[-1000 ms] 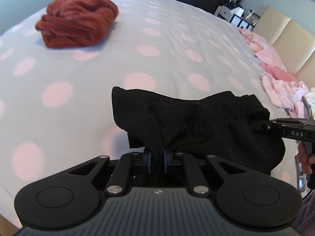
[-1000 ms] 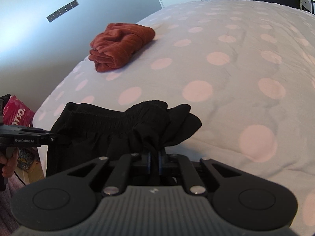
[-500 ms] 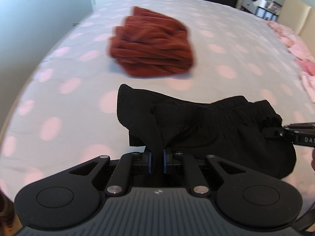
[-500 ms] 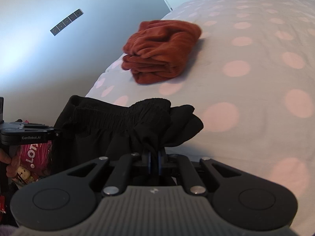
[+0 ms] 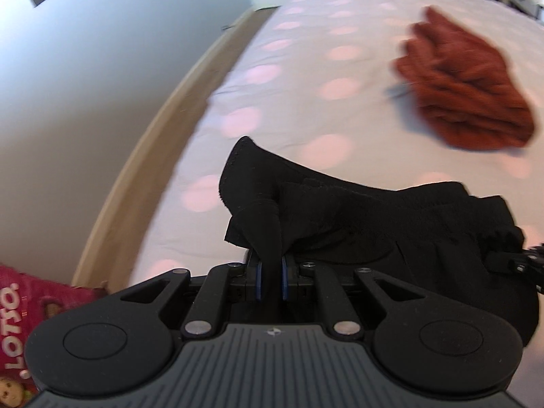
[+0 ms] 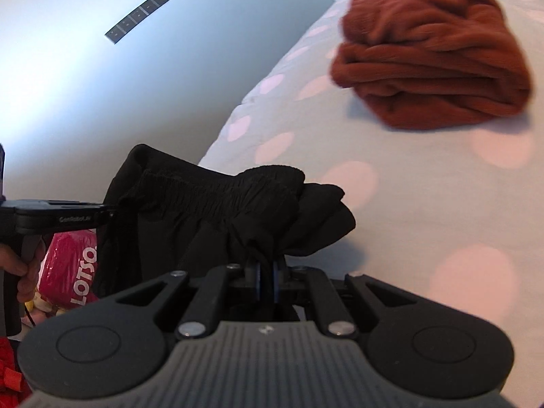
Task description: Fold clothes
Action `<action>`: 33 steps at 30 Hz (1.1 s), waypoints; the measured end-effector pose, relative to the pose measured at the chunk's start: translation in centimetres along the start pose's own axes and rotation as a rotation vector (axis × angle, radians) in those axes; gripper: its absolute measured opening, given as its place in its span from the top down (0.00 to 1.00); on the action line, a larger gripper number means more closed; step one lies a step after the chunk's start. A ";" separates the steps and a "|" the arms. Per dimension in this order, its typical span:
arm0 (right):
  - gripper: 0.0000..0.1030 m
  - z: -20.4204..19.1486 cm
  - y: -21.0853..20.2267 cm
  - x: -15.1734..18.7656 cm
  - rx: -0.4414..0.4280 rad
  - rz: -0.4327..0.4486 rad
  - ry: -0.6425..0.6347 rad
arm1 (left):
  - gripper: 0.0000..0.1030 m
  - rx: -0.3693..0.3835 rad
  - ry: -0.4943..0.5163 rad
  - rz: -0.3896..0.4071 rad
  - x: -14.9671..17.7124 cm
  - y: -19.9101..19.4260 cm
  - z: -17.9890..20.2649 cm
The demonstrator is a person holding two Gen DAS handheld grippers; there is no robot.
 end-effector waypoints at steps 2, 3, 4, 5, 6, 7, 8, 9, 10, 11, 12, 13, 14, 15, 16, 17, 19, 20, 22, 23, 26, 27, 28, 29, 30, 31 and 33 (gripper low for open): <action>0.92 -0.4 2.8 -0.3 -0.010 0.000 0.004 | 0.92 -0.039 0.000 -0.011 -0.2 1.8 -0.7; 0.92 -0.7 4.0 -0.3 -0.015 0.000 0.005 | 0.92 -0.059 0.001 -0.016 -0.2 2.7 -1.0; 0.92 -0.8 5.1 -0.3 -0.017 0.000 0.002 | 0.92 -0.063 -0.001 -0.013 -0.4 3.6 -1.1; 0.92 -0.9 6.1 -0.3 -0.014 0.000 -0.005 | 0.92 -0.068 -0.003 -0.012 -0.5 4.4 -1.0; 0.92 -0.9 7.0 -0.3 -0.009 0.000 -0.013 | 0.93 -0.073 -0.004 -0.011 -0.6 5.1 -1.0; 0.92 -0.9 7.9 -0.2 -0.005 0.000 -0.020 | 0.96 -0.077 -0.012 -0.008 -0.7 5.9 -0.8; 0.92 -0.6 8.4 -0.1 0.009 -0.003 -0.027 | 0.97 -0.078 -0.019 -0.003 -0.6 6.5 -0.6; 0.92 -0.3 8.7 0.1 0.025 -0.007 -0.034 | 0.97 -0.079 -0.026 0.003 -0.6 7.1 -0.4; 0.92 0.0 9.1 0.2 0.042 -0.011 -0.041 | 0.97 -0.070 -0.027 0.002 -0.3 7.6 -0.4; 0.92 0.4 9.4 0.4 0.058 -0.015 -0.048 | 0.97 -0.063 -0.019 -0.005 0.1 8.3 -0.3; 0.92 0.9 9.5 0.6 0.064 -0.023 -0.045 | 0.97 -0.067 -0.011 -0.007 0.4 8.7 -0.1; 0.89 1.5 9.5 0.8 0.066 -0.032 -0.039 | 0.97 -0.078 -0.011 -0.001 0.8 8.8 -0.1; 0.84 1.9 9.5 0.9 0.067 -0.036 -0.037 | 0.97 -0.074 -0.019 0.014 1.2 8.8 -0.4; 0.73 2.4 9.4 0.9 0.064 -0.036 -0.038 | 0.93 -0.061 -0.034 0.028 1.5 8.6 -0.7; 0.67 2.7 9.2 0.9 0.055 -0.036 -0.042 | 0.86 -0.045 -0.062 0.031 1.9 8.4 -1.2; 0.65 2.9 8.9 0.8 0.043 -0.036 -0.045 | 0.82 -0.035 -0.097 0.033 2.3 8.0 -1.8; 0.59 3.1 8.2 0.7 0.021 -0.053 -0.065 | 0.63 -0.020 -0.160 0.056 3.3 7.0 -3.0; 0.57 3.2 7.8 0.8 0.010 -0.064 -0.073 | 0.57 -0.011 -0.197 0.078 3.8 6.6 -3.7; 0.54 3.4 6.7 1.3 -0.015 -0.076 -0.071 | 0.46 0.006 -0.282 0.086 5.3 6.1 -5.2; 0.54 3.6 6.1 1.6 -0.026 -0.080 -0.064 | 0.46 0.013 -0.330 0.076 6.0 6.1 -6.0; 0.51 4.1 4.5 3.0 -0.063 -0.079 -0.032 | 0.46 0.045 -0.435 0.036 8.3 7.3 -7.5; 0.51 4.2 4.4 3.6 -0.072 -0.085 -0.026 | 0.46 0.050 -0.462 0.024 9.2 7.6 -7.7; 0.51 4.2 4.3 4.2 -0.081 -0.094 -0.023 | 0.47 0.055 -0.470 0.004 9.9 8.1 -7.7; 0.51 4.1 4.2 4.8 -0.086 -0.098 -0.028 | 0.47 0.044 -0.476 -0.011 10.5 8.5 -7.6; 0.51 4.0 4.1 5.4 -0.090 -0.101 -0.035 | 0.48 0.040 -0.479 -0.020 11.0 8.9 -7.4; 0.51 3.8 4.0 5.8 -0.091 -0.099 -0.041 | 0.49 0.041 -0.483 -0.031 11.4 9.3 -7.3; 0.54 3.6 3.9 6.6 -0.090 -0.089 -0.052 | 0.56 0.051 -0.500 -0.048 12.1 10.1 -7.1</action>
Point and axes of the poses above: each gripper's, at about its wrist camera, not at the fingertips, and y roughly the way its jaws point, z to its right, x to its underside, the point moved 4 cm from there along y, roughly the way its jaws point, and after that the axes turned 14 degrees about -x, right-handed, at the moved point
